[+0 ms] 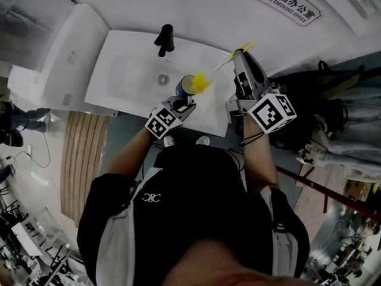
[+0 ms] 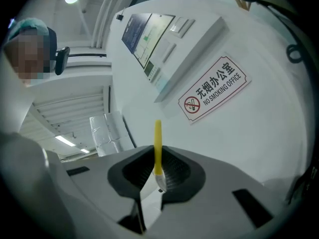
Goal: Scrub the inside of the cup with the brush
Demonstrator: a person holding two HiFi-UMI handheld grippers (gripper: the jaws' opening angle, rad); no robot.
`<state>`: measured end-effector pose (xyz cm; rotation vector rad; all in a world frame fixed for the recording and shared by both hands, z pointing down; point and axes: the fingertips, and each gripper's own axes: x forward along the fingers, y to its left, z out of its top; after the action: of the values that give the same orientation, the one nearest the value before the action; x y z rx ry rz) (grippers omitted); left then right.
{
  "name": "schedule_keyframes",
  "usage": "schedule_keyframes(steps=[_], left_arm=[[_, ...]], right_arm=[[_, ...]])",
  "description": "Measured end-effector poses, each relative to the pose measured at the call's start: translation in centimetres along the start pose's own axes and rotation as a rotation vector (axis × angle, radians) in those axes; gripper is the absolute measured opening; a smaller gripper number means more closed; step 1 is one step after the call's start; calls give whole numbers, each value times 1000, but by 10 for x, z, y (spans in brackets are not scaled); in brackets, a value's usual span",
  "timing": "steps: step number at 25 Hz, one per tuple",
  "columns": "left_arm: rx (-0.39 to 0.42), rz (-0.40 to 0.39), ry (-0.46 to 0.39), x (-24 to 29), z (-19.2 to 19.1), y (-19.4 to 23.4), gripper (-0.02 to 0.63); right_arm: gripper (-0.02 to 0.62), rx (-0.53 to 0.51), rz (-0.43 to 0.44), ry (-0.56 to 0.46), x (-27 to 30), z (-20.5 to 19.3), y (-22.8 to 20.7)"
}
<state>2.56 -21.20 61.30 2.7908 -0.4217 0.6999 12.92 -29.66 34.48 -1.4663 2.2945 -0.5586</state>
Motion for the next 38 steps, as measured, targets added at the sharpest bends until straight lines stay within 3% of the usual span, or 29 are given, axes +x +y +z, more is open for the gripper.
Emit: schedule_keyframes(steps=[11,22,29,34,38], left_arm=[[27,-46,-51,-2,18,-18,48],[9,-18,-114,-20,34,-1,46],[90,-49,-106,-32,35,-11,41],[116,-89,-175,-50,51,-26,41],[120,-76,-211,-65,59,-23,41]], right_arm=[[49,-25,42,33,9,-16,11],[49,-35,82,131,22,-57,30],[49,-133,150,166,37,-66,53],[49,-135,180,154,59,-58,45],[53,-150,159,175,74,-54,29]])
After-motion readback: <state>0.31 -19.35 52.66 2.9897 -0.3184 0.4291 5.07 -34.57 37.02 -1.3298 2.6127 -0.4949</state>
